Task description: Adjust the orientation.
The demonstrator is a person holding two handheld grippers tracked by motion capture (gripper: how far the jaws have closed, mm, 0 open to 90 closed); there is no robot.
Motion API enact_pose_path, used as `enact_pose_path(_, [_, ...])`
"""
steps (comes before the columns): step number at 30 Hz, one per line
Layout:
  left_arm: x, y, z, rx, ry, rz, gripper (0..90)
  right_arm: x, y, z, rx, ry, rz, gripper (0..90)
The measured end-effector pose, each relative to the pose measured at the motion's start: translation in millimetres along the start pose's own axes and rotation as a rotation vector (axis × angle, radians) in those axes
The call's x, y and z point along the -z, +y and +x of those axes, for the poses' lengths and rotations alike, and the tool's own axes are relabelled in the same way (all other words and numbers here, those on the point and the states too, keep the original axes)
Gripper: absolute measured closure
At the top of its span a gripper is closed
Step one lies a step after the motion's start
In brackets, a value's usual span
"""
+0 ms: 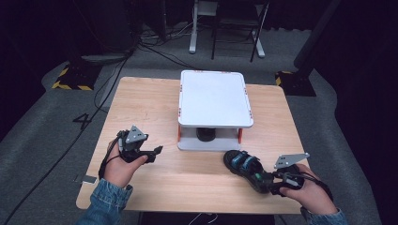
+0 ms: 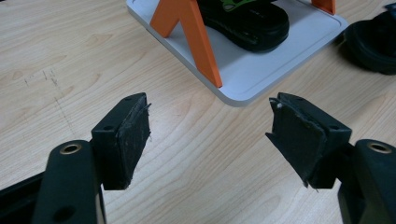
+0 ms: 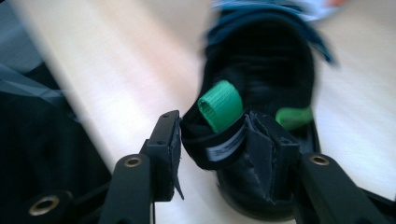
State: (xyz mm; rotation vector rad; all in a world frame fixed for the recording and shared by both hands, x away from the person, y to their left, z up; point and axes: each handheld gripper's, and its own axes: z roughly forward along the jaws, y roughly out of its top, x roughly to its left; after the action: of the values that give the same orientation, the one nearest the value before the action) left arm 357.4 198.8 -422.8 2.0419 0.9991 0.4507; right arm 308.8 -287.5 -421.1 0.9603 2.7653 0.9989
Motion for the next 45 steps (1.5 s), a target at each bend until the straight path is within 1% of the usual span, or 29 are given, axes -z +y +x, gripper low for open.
enact_pose_path(1, [-0.5, 0.1, -0.1, 0.001, 0.000, 0.001, 28.4, -1.3, 1.0, 4.8, 0.030, 0.048, -0.002, 57.0])
enact_pose_path(2, [-1.0, 0.1, -0.4, 0.001, -0.003, 0.003, 28.4, -2.5, 1.9, 7.1, 0.047, 0.074, -0.009, 57.2])
enact_pose_path(3, [-1.5, 0.0, -0.7, 0.002, -0.006, 0.006, 28.4, -4.3, 2.3, 7.4, 0.049, 0.090, -0.011, 57.3])
enact_pose_path(5, [-2.2, -0.3, -1.4, 0.001, -0.008, 0.008, 28.4, -7.8, 1.7, 4.8, 0.035, 0.098, -0.011, 57.4])
enact_pose_path(6, [-2.0, -0.3, -1.5, 0.001, -0.008, 0.007, 28.4, -8.9, 1.3, 3.7, 0.034, 0.111, -0.021, 55.8])
enact_pose_path(7, [-1.7, -0.2, -1.0, -0.002, -0.008, 0.007, 28.4, -8.7, 1.3, 3.8, 0.038, 0.123, -0.023, 53.7])
enact_pose_path(8, [-1.4, -0.3, -1.2, 0.005, -0.007, 0.005, 28.3, -7.8, 1.6, 4.3, 0.050, 0.127, -0.029, 52.6])
enact_pose_path(9, [-1.0, -0.3, -0.4, 0.000, -0.004, 0.005, 28.3, -5.6, 2.5, 5.8, 0.059, 0.130, -0.038, 51.1])
enact_pose_path(11, [-1.1, -0.7, 0.0, -0.002, -0.002, 0.008, 28.3, 0.1, 4.7, 7.8, 0.075, 0.123, -0.073, 47.8])
enact_pose_path(12, [-1.4, -1.0, -0.3, 0.000, -0.003, 0.008, 28.4, 2.9, 5.8, 7.8, 0.078, 0.109, -0.100, 45.7])
enact_pose_path(13, [-1.9, -1.3, -1.0, 0.004, -0.005, 0.007, 28.3, 5.3, 6.7, 6.8, 0.072, 0.084, -0.123, 45.9])
enact_pose_path(15, [-1.8, -1.2, -1.8, 0.006, -0.007, 0.007, 28.3, 7.1, 7.6, 1.0, 0.042, 0.009, -0.170, 43.3])
enact_pose_path(16, [-1.7, -1.2, -2.3, 0.008, -0.007, 0.007, 28.4, 6.3, 7.5, -3.1, 0.021, -0.041, -0.192, 40.7])
enact_pose_path(17, [-1.5, -1.1, -1.9, 0.001, -0.006, 0.006, 28.4, 4.3, 6.9, -8.4, -0.006, -0.113, -0.206, 40.7])
enact_pose_path(19, [-1.3, -1.4, -1.6, -0.002, -0.001, 0.007, 28.4, -2.9, 5.1, -15.0, -0.029, -0.173, -0.205, 41.3])
enact_pose_path(20, [-1.3, -1.7, -1.5, -0.002, -0.003, 0.010, 28.3, -6.6, 4.4, -17.0, -0.032, -0.179, -0.205, 42.8])
enact_pose_path(22, [-1.2, -2.0, -0.9, -0.005, -0.001, 0.012, 28.3, -17.5, 3.0, -21.3, -0.045, -0.170, -0.208, 49.4])
enact_pose_path(23, [-1.4, -2.5, -1.3, 0.002, -0.002, 0.010, 28.3, -21.9, 2.9, -22.8, -0.044, -0.174, -0.213, 53.3])
enact_pose_path(24, [-1.3, -2.8, -1.3, 0.003, -0.001, 0.011, 28.3, -25.1, 3.0, -24.0, -0.040, -0.182, -0.215, 58.4])
enact_pose_path(26, [-0.9, -3.1, -0.4, -0.004, 0.002, 0.011, 28.3, -28.9, 3.3, -24.7, -0.037, -0.184, -0.219, 64.2])
enact_pose_path(28, [-0.5, -3.4, -0.2, -0.002, 0.001, 0.012, 28.3, -30.1, 4.7, -23.2, -0.010, -0.211, -0.215, 69.2])
enact_pose_path(32, [-0.3, -4.1, -0.7, 0.002, 0.003, 0.014, 28.4, -30.9, 7.3, -20.5, 0.023, -0.242, -0.213, 72.5])
enact_pose_path(36, [0.7, -4.3, -0.5, 0.003, 0.005, 0.008, 28.4, -30.8, 10.2, -17.5, 0.047, -0.267, -0.241, 74.1])
enact_pose_path(37, [0.9, -4.4, -0.7, 0.008, 0.005, 0.009, 28.4, -30.8, 12.2, -15.2, 0.050, -0.272, -0.258, 74.4])
enact_pose_path(39, [1.7, -5.0, 0.1, 0.003, 0.010, 0.009, 28.4, -29.9, 17.1, -10.7, 0.060, -0.277, -0.290, 74.7])
enact_pose_path(42, [3.4, -7.2, 0.7, 0.009, 0.013, 0.014, 28.4, -28.5, 27.6, -5.4, 0.067, -0.276, -0.341, 75.1])
enact_pose_path(43, [4.2, -8.5, 0.7, 0.017, 0.015, 0.010, 28.4, -29.1, 30.8, -4.4, 0.068, -0.277, -0.352, 75.2])
enact_pose_path(45, [7.0, -9.8, 1.8, 0.014, 0.022, 0.012, 28.4, -32.4, 39.5, -2.4, 0.075, -0.289, -0.368, 75.3])
